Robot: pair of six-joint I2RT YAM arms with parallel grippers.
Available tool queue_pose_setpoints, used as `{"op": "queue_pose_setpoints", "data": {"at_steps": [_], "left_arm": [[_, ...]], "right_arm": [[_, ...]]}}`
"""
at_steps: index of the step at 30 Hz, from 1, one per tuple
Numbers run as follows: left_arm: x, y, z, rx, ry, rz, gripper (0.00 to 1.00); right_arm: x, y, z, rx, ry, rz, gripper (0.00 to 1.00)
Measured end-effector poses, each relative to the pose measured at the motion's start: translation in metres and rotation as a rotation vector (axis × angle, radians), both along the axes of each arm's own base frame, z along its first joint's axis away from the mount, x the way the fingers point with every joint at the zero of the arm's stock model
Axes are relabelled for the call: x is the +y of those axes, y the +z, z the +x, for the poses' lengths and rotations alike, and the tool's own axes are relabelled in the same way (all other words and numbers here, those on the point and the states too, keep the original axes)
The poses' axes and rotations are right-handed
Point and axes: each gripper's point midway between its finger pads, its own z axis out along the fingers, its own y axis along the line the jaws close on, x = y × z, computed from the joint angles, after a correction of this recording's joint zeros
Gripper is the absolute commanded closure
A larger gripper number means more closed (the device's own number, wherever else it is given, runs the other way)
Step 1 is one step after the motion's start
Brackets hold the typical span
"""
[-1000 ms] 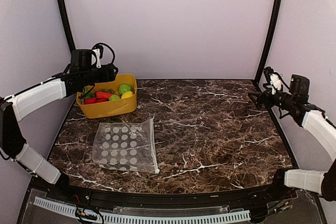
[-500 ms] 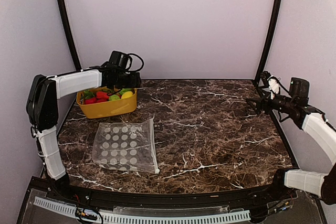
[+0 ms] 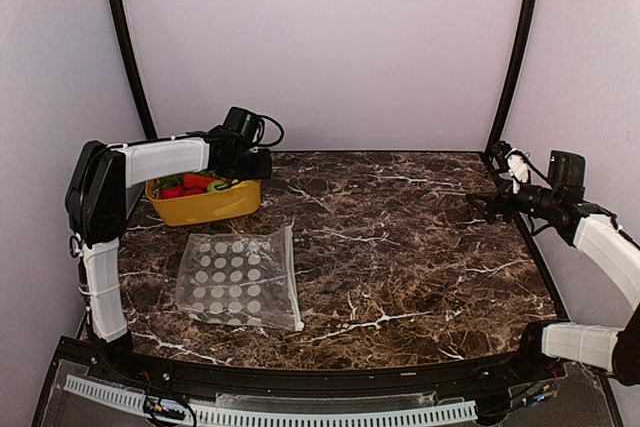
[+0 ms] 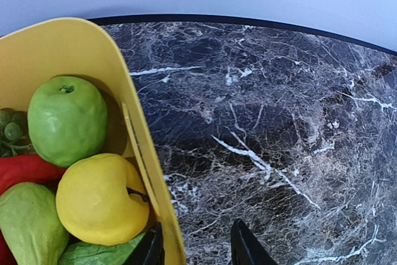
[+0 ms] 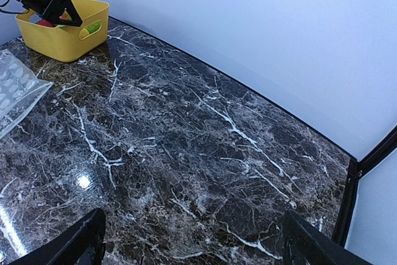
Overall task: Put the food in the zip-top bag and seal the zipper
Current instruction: Move the bin to the center of the board.
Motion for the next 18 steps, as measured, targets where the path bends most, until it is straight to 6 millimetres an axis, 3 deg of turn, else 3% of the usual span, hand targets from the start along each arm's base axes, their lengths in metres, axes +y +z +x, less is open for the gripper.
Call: {"op": "queue_pose_setpoints", "data": {"at_steps": [11, 18], "left_arm": [[-0.027, 0.004, 0.006, 0.000, -0.037, 0.010, 0.76], [-0.068, 0.006, -0.010, -0.009, -0.131, 0.036, 0.79]], "right_arm": [[0.000, -0.001, -0.001, 0.002, 0.001, -0.002, 0.06], [0.000, 0.002, -0.002, -0.008, 0.000, -0.004, 0.06]]}}
